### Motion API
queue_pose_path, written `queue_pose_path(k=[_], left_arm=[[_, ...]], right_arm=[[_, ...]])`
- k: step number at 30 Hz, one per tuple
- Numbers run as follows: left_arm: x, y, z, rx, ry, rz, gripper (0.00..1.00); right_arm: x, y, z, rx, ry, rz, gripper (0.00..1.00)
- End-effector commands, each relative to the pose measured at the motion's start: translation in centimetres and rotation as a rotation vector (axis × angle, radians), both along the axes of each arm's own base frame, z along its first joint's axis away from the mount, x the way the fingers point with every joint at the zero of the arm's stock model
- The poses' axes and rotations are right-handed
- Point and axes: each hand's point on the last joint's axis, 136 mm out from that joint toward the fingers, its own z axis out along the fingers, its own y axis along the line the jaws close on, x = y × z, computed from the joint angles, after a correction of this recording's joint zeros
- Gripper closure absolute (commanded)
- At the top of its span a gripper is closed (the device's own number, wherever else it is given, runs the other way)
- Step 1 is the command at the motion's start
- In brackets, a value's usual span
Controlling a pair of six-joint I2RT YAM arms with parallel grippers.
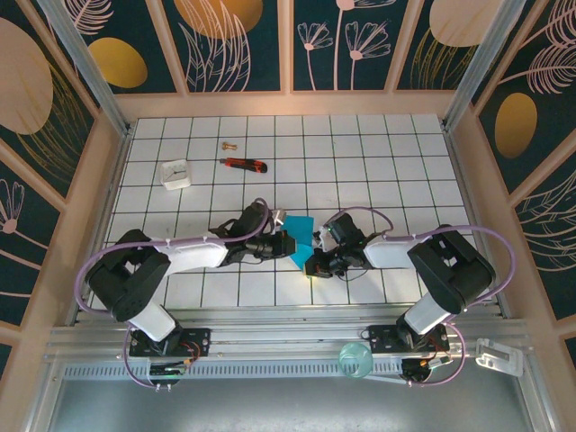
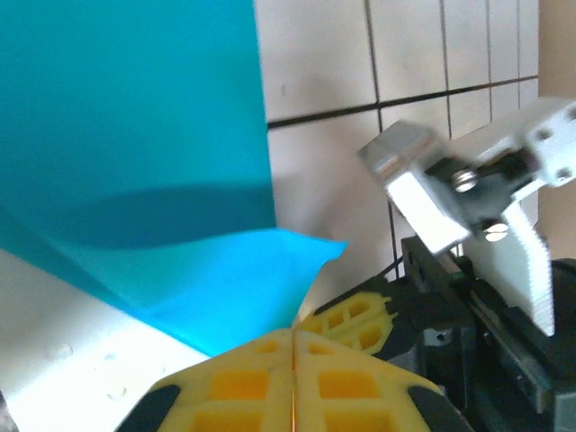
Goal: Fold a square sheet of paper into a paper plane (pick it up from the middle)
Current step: Third fold the triangle at the center of the table.
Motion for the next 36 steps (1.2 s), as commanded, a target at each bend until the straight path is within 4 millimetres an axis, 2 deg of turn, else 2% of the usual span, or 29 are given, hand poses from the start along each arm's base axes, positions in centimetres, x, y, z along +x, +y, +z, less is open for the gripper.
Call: queue_pose_path(k=[1,7,9,11,19,29,36], left_arm=[[-2.1,-0.9,-1.2,-0.019,0.095,-0.024,0.99],[-2.2,-2.3,-1.7,-0.031,0.128,-0.022,1.0],[-2.4,-2.5,-2.0,-0.022,0.142,-0.02,1.0],[-2.6,-2.5,-3.3,0.004,0.171,-0.018,1.0],[-2.4,-2.8,-3.7,0.025,0.184,-0.008,1.0],[-2.7,-1.9,-5.6,0.14,0.193,-0.009,1.0],[-1.9,-0.8,-6.1,0.219,0.154,0.025,1.0]], right_arm=[[-3.4,-6.5,-6.1,-0.342,0.132,-0.055,1.0],[-3.5,-6.7,-6.2,-0.348,0.131,-0.053,1.0],[-3.4,-6.6,-6.1,-0.344,0.126,-0.052,1.0],[-3.3,-6.6,-6.2,-0.346,0.124,-0.05,1.0],[-3.3,-6.7,-6.2,-0.349,0.125,-0.046,1.0],[-3.4,-6.8,-6.4,-0.351,0.125,-0.046,1.0],[-3.7,-7.4,-6.6,-0.377,0.13,-0.043,1.0]])
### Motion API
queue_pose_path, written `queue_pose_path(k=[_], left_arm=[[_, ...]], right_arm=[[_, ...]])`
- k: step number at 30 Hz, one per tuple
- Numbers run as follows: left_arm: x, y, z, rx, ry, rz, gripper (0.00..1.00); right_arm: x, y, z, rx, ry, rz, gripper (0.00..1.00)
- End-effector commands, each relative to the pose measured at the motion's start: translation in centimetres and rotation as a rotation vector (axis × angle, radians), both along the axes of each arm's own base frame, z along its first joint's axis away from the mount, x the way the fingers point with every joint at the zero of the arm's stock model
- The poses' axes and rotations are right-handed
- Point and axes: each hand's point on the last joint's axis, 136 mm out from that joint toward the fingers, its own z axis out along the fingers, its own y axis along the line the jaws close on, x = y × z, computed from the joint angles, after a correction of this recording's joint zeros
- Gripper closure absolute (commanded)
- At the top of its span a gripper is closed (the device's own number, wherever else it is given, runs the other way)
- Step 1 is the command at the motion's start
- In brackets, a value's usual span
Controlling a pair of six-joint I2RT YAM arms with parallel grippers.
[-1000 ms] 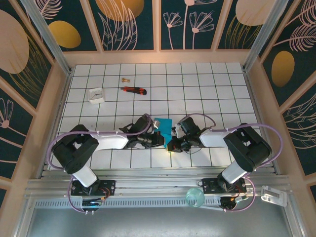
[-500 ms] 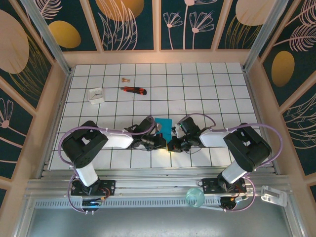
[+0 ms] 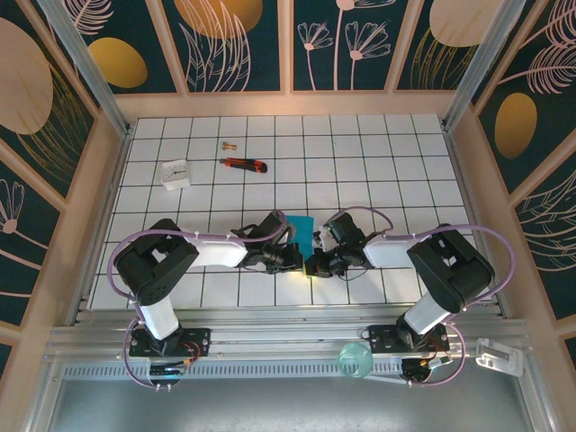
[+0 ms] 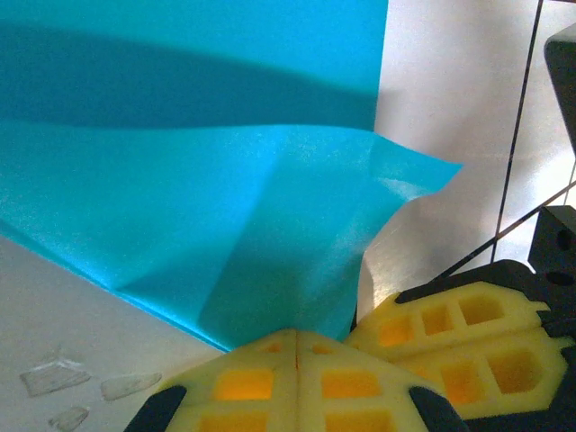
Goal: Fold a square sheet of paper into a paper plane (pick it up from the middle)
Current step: Third fold the triangle at the center of the table.
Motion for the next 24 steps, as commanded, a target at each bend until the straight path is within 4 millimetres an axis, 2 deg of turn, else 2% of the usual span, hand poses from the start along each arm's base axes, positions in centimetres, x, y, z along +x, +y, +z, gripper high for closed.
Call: queue_pose_path(k=[1,8,24], left_arm=[[0.6,0.9,-1.2,0.09,-0.02,0.024,1.0],[1.5,1.1,-1.0,0.111,-0.048,0.046,1.0],[4.4,3.5,-1.0,0.129,-0.08,0.088,1.0]], right_arm=[[-3.7,-7.3,-6.6,-0.382,0.125,-0.044,1.0],[-4.0,-8.0,-6.7,-0.416,0.133,-0.04,1.0],[-4.2,-8.4,-6.8,-0.436,0.138,-0.037,1.0]])
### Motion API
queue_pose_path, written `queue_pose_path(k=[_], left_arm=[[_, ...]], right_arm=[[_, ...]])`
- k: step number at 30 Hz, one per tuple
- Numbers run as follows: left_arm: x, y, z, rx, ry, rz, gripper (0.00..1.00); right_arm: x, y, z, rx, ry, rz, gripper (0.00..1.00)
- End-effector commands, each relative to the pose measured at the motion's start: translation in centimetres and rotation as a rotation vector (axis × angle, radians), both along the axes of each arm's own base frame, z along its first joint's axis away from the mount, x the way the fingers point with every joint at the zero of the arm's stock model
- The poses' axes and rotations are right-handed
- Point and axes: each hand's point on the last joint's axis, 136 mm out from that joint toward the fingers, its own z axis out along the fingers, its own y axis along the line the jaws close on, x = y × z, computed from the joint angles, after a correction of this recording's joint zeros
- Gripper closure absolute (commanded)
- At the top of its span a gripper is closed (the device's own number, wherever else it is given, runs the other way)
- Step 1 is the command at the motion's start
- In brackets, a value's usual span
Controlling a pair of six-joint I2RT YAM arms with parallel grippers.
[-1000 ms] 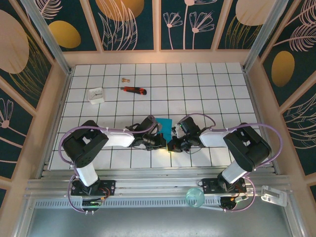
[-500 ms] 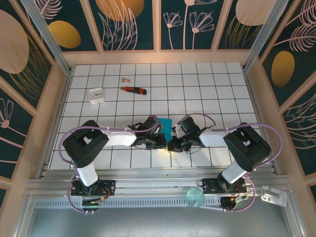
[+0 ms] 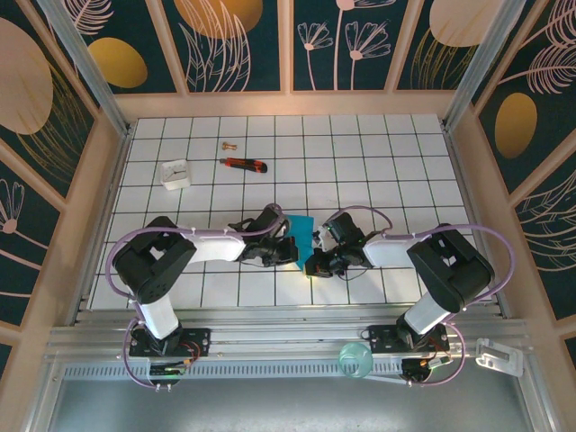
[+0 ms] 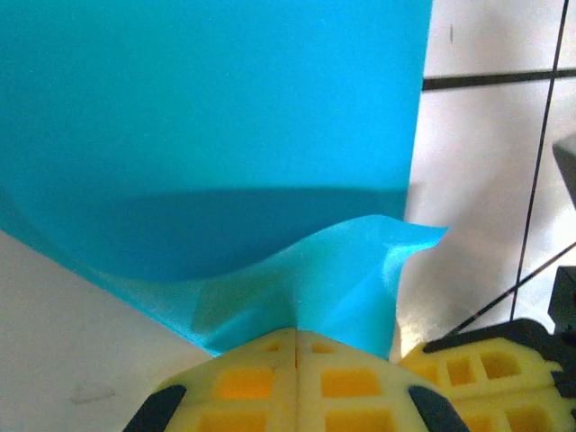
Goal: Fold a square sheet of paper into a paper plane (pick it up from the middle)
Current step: Third fold the triangle at the center of the table.
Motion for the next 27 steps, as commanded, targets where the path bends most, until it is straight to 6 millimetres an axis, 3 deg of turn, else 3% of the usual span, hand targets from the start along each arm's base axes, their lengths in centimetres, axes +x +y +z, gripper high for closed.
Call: queue_pose_path(k=[1,11,21,26,27], left_arm=[[1.7,2.0,-1.2,0.078,-0.023,0.045,1.0],[3.9,4.5,-1.5,0.095,-0.047,0.081,1.0],[6.3,8.2,-2.0,0.123,-0.067,0.132,1.0],[7.3,7.8,0.7,0.06,-0.129,0.125,1.0],[7.2,7.7,1.0,0.044,-0.133,0.125,0.96]], right_arm=[[-4.2,-8.3,-6.8,-0.427,0.14,-0.055,1.0],[-4.1,-8.5,-6.7,-0.436,0.136,-0.059,1.0],[-4.0,-8.7,-6.7,-0.439,0.13,-0.061,1.0],[-3.5,-8.1,-6.2,-0.411,0.112,-0.053,1.0],[-3.4,-7.8,-5.9,-0.396,0.1,-0.045,1.0]])
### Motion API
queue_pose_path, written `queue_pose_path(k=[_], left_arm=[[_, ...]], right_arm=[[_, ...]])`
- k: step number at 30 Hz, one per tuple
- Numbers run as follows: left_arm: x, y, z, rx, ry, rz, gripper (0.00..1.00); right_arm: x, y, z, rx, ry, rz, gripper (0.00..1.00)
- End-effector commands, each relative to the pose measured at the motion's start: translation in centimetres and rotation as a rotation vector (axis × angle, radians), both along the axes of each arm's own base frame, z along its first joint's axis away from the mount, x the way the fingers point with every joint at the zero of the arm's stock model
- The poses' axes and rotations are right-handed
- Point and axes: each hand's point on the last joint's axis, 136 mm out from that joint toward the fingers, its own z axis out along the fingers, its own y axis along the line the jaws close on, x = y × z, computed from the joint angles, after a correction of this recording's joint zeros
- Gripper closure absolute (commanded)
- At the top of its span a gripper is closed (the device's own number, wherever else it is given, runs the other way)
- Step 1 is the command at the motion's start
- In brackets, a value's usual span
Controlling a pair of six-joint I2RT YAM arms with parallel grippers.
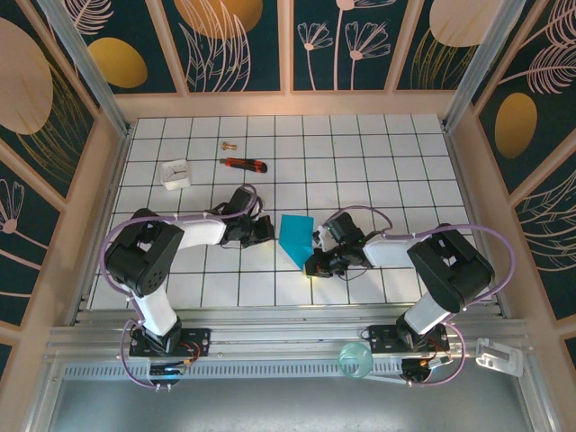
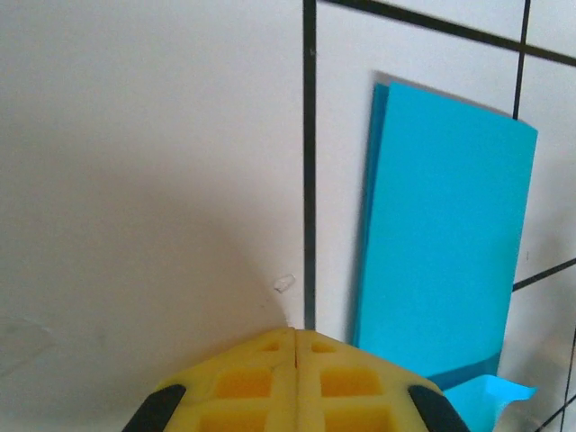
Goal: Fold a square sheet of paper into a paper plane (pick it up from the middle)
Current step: Third fold the triangle at the center of the table.
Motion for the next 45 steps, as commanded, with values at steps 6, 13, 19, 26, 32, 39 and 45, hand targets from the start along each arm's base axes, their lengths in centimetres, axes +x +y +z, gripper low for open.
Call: queue_pose_path(k=[6,13,19,26,32,39,45], left_arm=[[-1.6,0.4,4.6,-0.125,-0.075,0.026,0.72],[-3.7,-0.1,6.3,-0.232,-0.087,0.05,0.6],[-4.7,-2.6,6.5,-0.324,-0.071,-0.002,0.54],[-5.0,-3.1,5.5,-0.33,-0.038,-0.026,0.49],[-5.5,-3.6,4.8,-0.31,-0.015,-0.051,0.43],[-5.7,-4.7,3.9,-0.295,0.022,-0.081,0.42],[-5.3,-5.5,3.6,-0.292,0.043,-0.096,0.41]], right_arm=[[-3.5,-5.6,-3.1,-0.277,0.047,0.034,1.0],[1.9,-1.2,6.2,-0.002,-0.181,0.003,1.0],[6.6,-1.0,7.3,0.02,-0.25,-0.133,0.94],[7.8,-1.1,4.7,-0.059,-0.22,-0.149,0.98],[8.2,-2.3,2.5,-0.146,-0.201,-0.171,1.0],[8.2,-3.5,0.7,-0.216,-0.189,-0.175,1.0],[7.7,-3.7,-0.1,-0.223,-0.179,-0.174,1.0]])
